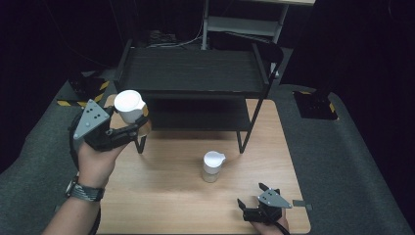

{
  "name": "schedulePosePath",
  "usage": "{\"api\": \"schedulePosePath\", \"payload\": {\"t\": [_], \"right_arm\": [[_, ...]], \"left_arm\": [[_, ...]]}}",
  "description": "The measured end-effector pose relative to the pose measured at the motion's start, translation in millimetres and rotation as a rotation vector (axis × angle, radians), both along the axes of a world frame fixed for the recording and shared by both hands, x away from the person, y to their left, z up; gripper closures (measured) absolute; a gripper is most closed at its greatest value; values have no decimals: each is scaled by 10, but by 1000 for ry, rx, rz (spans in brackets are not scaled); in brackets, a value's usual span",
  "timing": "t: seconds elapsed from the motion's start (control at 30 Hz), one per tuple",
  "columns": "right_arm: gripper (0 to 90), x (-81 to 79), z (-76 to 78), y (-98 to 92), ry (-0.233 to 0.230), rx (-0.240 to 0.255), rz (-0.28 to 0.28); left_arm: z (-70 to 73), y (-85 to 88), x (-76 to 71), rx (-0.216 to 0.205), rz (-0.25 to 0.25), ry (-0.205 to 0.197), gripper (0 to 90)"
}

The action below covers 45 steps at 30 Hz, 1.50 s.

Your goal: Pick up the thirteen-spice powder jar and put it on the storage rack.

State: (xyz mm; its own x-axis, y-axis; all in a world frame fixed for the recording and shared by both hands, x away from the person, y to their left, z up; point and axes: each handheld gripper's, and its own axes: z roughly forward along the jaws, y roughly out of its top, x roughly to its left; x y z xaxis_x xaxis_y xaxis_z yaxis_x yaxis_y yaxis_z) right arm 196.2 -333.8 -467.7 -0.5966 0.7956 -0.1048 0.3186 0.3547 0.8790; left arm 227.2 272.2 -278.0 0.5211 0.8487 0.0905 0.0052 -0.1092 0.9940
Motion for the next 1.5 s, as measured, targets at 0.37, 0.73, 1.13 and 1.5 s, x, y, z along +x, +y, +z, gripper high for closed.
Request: {"api": "schedulePosePath", "payload": {"t": [0.37,0.73,1.13,1.5], "right_arm": [[10,2,1,-2,0,-1,3],[10,4,1,-6,1,1,4],[10,3,-2,-8,0,2,5],[11,5,-3,-17,2,6,5]], "left_arm": [[268,-76,94,9,1,-26,303],[483,-154,214,-12,-1,-38,303],[652,-256,392,-30,7,-41,303],[787,-375,620,-38,31,-30,303]]}}
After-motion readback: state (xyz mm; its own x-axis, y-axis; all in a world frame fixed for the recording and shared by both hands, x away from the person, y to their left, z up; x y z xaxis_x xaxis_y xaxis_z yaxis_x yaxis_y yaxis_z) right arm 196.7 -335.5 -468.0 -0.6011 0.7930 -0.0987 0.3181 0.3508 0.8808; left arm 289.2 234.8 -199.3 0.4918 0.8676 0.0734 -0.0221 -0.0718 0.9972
